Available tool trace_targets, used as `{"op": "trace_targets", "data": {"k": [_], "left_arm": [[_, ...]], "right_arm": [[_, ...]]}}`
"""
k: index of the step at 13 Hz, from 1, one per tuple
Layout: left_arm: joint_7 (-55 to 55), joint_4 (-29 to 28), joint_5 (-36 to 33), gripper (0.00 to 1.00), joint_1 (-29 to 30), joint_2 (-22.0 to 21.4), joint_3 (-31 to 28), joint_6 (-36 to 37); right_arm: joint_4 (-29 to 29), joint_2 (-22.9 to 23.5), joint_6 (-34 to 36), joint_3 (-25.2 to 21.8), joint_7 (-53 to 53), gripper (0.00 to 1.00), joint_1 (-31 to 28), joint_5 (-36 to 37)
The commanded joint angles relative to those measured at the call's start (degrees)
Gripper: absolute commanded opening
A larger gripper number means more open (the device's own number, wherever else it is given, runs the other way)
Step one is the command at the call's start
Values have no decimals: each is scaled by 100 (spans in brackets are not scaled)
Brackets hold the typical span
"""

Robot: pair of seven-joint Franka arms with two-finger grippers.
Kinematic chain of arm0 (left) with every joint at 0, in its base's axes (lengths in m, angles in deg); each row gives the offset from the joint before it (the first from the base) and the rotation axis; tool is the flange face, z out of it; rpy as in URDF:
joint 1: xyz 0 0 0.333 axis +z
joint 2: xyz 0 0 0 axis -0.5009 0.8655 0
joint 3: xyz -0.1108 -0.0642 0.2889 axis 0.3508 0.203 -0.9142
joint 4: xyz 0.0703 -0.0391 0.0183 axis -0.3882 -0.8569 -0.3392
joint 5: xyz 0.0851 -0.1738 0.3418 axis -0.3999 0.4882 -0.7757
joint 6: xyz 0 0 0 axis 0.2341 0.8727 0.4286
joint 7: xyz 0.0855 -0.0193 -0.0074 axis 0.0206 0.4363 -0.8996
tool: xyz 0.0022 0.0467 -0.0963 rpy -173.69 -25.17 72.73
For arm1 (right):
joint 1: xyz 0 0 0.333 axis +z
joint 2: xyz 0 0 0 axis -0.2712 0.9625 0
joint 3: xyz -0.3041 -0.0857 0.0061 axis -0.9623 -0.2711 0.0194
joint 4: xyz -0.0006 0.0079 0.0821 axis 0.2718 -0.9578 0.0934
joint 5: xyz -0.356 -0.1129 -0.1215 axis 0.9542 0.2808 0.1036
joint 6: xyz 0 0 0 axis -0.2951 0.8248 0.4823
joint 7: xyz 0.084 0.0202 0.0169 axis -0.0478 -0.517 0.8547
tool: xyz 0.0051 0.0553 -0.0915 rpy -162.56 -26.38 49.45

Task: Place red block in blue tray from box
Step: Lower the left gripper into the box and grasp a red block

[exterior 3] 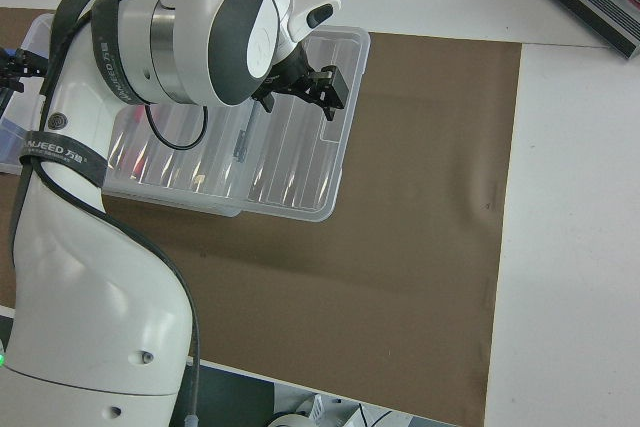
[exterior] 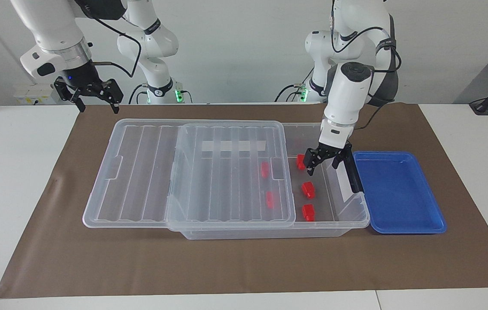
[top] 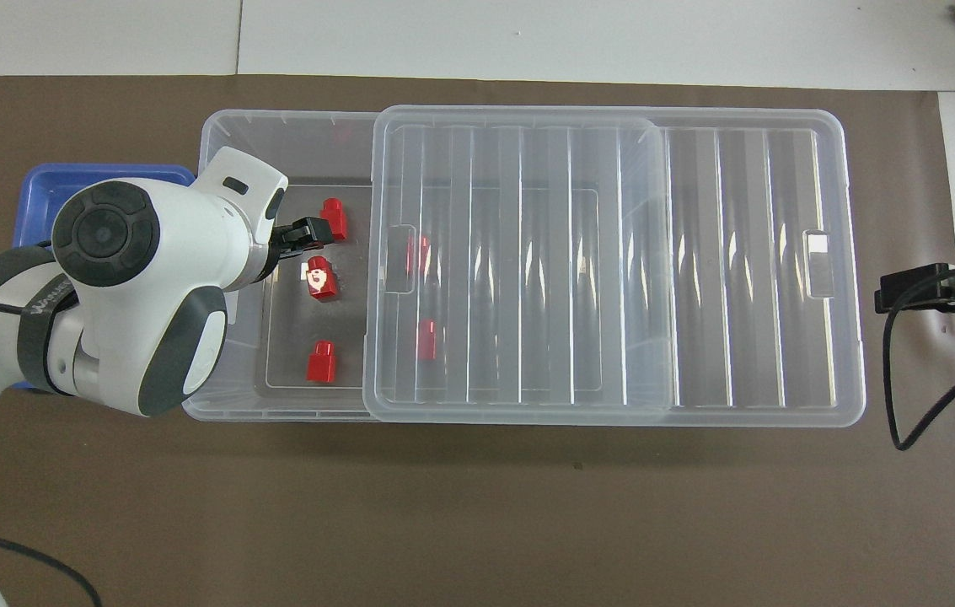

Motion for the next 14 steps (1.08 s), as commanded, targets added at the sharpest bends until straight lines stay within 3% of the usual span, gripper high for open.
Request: {"op": "trace_targets", "data": {"k": [1,8,14], "left_arm": [[-142,-85,-178,100,-192,249,-88,-356],[-150,-85,-398,100,-324,1031,-88,-1015],[-150,-445,-398,100,-324,1049,-88,-1314]], "right_arm": [[10,16,-54,39,114,100,-61,-155],[-25,-2,-177,31,473,100,-70,-322],[-34,-2,-177,31,527,100,-70,-322]]}}
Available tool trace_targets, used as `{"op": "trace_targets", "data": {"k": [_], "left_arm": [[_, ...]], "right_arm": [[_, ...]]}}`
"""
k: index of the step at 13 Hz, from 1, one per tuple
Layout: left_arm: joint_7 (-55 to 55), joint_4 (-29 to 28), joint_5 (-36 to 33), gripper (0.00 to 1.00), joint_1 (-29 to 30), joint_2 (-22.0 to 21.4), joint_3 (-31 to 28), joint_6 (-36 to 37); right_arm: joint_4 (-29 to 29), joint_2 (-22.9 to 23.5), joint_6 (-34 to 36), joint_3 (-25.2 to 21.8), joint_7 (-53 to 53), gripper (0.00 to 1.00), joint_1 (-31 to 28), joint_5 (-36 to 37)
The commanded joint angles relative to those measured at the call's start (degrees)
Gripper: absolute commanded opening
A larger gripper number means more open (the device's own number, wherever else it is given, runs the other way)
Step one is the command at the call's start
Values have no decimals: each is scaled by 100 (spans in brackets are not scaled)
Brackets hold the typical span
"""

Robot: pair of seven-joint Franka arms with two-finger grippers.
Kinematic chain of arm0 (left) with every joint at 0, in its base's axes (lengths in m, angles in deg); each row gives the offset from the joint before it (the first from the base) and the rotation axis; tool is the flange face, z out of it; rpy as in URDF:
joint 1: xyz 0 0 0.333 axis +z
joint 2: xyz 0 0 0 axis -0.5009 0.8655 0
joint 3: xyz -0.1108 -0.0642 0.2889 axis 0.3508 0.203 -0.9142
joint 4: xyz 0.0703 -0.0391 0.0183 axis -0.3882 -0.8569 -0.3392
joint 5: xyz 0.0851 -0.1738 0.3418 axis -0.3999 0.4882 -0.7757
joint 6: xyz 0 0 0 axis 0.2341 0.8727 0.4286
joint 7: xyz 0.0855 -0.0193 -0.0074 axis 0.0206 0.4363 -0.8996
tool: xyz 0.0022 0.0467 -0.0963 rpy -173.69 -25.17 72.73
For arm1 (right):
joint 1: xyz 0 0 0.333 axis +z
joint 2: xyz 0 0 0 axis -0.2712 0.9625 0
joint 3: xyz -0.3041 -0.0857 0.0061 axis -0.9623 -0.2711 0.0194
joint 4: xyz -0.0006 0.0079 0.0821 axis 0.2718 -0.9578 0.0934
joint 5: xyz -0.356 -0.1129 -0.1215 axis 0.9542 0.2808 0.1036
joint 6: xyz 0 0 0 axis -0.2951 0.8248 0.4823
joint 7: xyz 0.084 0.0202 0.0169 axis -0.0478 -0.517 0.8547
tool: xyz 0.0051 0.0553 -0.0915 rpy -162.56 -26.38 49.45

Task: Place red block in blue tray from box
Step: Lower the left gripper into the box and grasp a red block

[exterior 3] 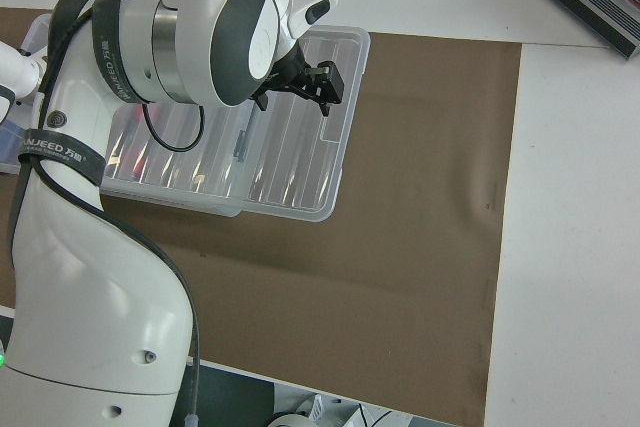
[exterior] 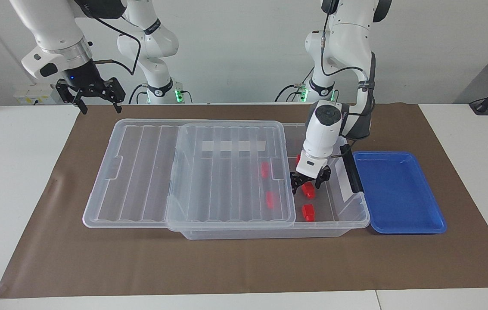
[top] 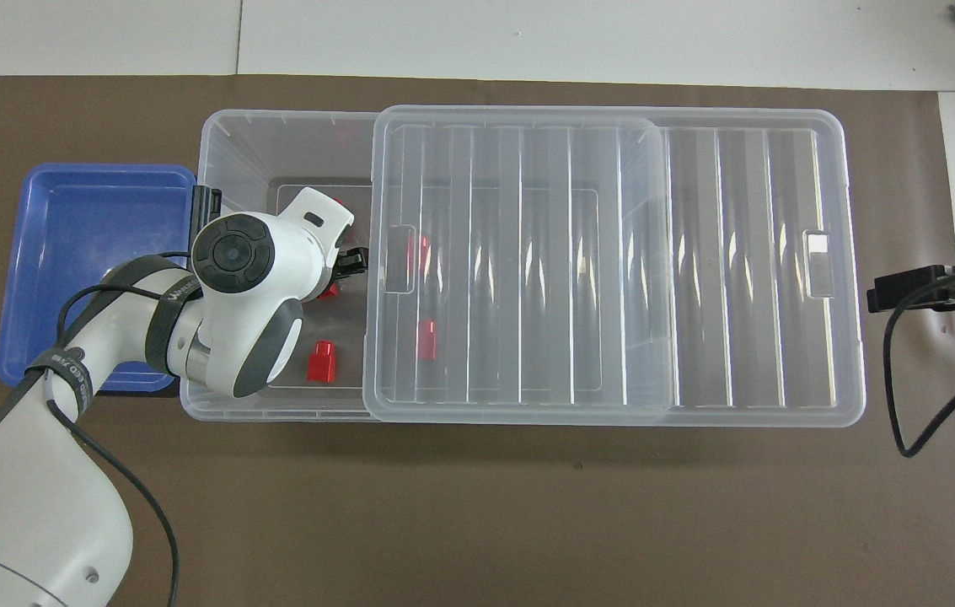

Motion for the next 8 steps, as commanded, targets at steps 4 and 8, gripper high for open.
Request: {"op": "trace_targets", "data": {"k": [4,8], "left_arm": [[-133,-210,-474,100,-96,15,-89,-251],[-176,-201,-475,34,-96,6,-89,-128]], "right_arm": [[19,30,-39,31,-30,100,-66,-130],[582,373,410,31,-31,100,-128,-129]]}}
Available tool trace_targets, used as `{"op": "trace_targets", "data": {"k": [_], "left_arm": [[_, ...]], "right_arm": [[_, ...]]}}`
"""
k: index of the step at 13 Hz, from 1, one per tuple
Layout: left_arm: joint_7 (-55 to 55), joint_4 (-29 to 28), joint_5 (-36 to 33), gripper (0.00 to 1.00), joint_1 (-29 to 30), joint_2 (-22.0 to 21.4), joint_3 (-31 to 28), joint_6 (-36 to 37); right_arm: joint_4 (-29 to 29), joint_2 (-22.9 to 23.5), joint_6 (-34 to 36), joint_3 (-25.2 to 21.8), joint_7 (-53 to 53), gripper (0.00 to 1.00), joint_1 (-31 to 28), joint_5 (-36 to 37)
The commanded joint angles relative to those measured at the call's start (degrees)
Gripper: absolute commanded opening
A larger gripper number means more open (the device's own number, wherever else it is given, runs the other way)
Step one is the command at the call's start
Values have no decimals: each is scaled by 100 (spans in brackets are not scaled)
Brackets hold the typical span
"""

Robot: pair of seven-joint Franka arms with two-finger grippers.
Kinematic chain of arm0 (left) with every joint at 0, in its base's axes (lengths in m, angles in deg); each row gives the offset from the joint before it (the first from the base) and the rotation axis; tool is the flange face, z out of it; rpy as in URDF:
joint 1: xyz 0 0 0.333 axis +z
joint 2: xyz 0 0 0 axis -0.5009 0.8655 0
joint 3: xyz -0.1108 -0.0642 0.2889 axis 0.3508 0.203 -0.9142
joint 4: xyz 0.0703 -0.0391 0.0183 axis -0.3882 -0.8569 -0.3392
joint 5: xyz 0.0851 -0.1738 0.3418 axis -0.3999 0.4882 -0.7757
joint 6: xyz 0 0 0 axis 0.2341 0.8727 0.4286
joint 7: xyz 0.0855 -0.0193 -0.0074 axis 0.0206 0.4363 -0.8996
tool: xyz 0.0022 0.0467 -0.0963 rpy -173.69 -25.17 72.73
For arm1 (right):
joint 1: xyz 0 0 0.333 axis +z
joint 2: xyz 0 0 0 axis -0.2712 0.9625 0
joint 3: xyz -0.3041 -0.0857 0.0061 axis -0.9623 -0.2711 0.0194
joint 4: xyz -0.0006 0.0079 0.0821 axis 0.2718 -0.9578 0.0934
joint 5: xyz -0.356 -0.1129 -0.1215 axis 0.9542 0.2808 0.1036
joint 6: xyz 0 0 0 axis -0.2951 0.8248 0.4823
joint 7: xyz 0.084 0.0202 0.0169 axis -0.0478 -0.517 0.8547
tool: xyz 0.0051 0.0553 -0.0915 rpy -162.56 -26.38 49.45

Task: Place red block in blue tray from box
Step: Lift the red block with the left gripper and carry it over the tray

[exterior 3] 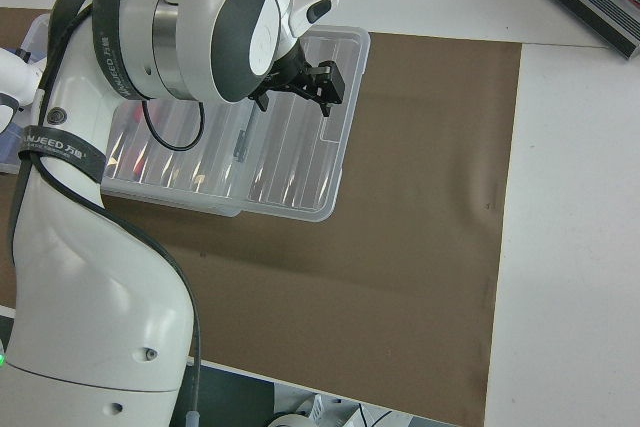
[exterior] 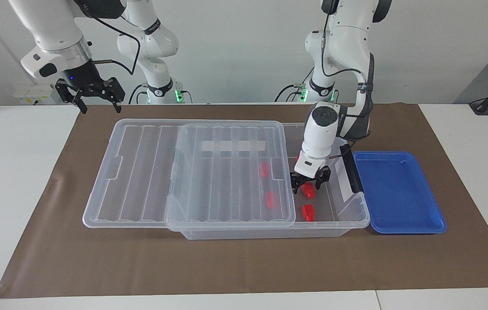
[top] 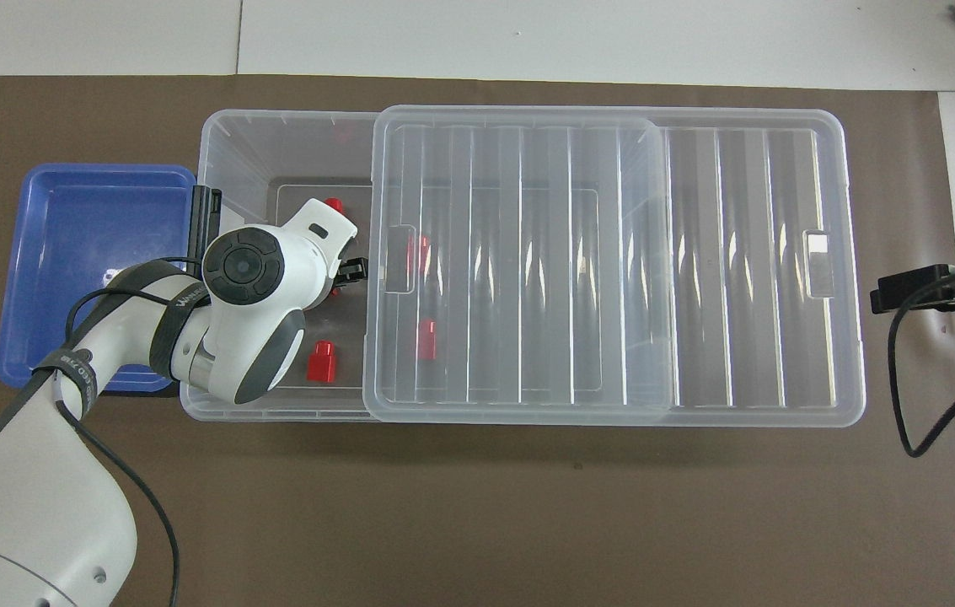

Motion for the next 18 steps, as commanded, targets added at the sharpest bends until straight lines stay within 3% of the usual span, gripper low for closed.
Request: {"op": "trace_targets", "data": {"k": [1,3,7,15,17,18], "left_arm": [[-188,-68,-147,3,-95,-5,-88,8],[-458,-15,-147,0,-104,-5,-88,140],[-522,625,-156,0,-95,-110,-79,1272],[-514,1188,37,0,-8,-1068,-131,3100],[-444,1687,46,0,106,-1069,-158,3689],[-269,1864,116,0,194,-1069,-158,3883]], "right_arm": [[355,248,199,32,-43,100,-95,-103],[276,222,111,32,-87,100,-95,-94],[145,161,93,32,-587,100,-95,-103],[109,134,-65,15,-333,100,-34,-59],[109,134,-135,6,-193,92,-77,-24],[83,134,-249,6,-53,77,-95,2]]}}
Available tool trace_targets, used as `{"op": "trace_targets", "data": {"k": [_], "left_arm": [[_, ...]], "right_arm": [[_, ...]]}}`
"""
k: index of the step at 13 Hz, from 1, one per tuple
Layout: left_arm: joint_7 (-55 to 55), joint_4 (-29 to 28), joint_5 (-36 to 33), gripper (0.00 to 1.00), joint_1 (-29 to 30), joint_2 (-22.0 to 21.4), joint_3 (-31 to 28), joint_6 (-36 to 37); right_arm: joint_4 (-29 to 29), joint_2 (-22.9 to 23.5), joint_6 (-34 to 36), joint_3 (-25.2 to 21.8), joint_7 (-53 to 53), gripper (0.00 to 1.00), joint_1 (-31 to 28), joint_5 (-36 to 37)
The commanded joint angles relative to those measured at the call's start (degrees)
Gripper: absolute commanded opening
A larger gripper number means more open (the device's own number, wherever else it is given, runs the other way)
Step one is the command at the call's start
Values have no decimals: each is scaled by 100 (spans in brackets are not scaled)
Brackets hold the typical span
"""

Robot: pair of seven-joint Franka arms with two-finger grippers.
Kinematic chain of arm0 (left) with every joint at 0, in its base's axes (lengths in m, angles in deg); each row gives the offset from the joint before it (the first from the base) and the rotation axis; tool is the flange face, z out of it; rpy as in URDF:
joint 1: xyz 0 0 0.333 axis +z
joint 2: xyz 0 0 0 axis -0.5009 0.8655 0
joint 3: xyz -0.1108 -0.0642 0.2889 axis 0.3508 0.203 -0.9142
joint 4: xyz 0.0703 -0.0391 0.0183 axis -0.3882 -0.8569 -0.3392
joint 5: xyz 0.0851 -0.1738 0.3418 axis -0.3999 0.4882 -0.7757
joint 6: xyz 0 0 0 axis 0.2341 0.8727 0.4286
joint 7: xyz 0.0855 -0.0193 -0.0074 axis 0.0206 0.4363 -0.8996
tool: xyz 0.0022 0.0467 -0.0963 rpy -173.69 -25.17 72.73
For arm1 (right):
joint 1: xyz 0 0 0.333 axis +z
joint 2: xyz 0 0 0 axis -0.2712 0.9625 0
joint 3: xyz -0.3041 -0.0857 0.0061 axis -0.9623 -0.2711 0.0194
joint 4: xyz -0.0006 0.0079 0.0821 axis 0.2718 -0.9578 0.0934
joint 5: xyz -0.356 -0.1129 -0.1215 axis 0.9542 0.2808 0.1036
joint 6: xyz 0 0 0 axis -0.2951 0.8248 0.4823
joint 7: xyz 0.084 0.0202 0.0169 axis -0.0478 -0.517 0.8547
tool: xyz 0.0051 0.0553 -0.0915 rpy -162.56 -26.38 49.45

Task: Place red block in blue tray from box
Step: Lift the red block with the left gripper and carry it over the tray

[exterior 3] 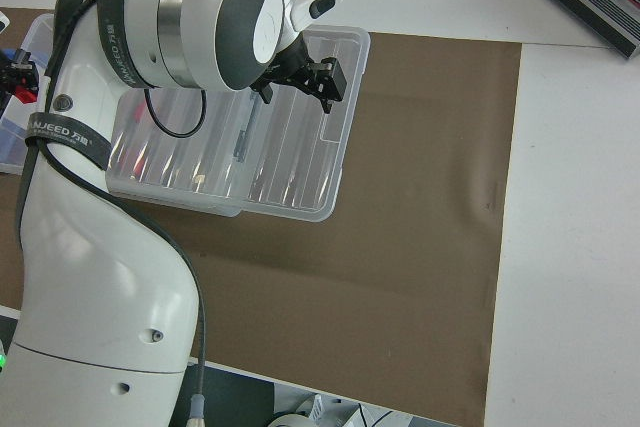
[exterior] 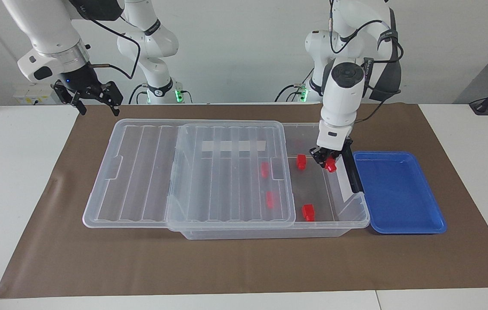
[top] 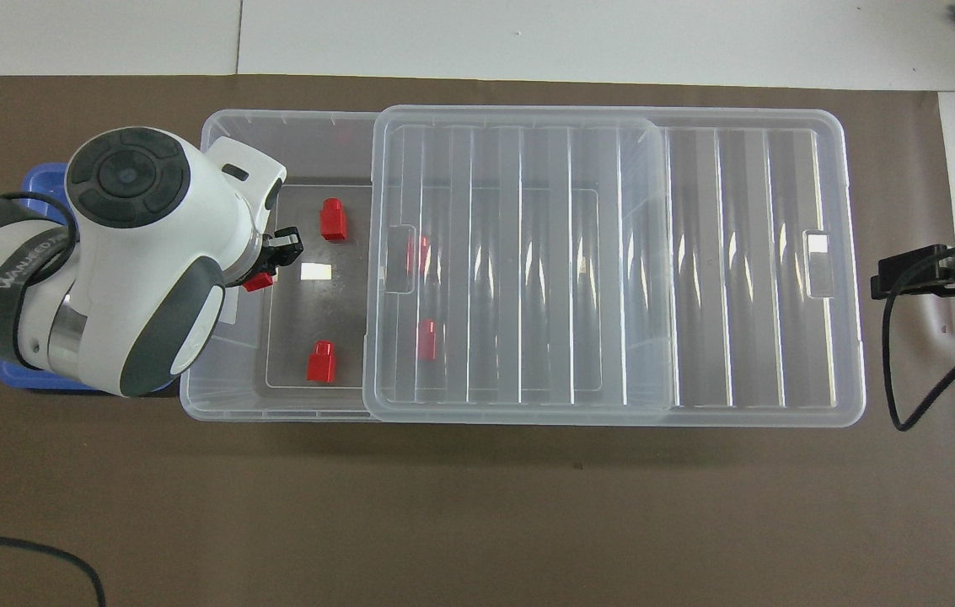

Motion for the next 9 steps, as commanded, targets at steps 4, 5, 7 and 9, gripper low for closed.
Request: {"op": "trace_targets", "data": {"k": [4,5,7,9], "left_arm": [[1531,850,364,0,643,-56,-20,1085],[1839,842,364,0,827,-144,-20,1121],[2568,833,364,0,1126,-215,-20,1165],[3350,790,364,0,1460,-259,-3,1086]], "right_arm": [[-203,17,-574,10,479,10,-276,-1],[-282,26,-722,10,575,0,-355,-1],[-527,17,-986,10,891,0,-539,-19],[-887,35,-1442,10,1426,0,-759,-106]]}}
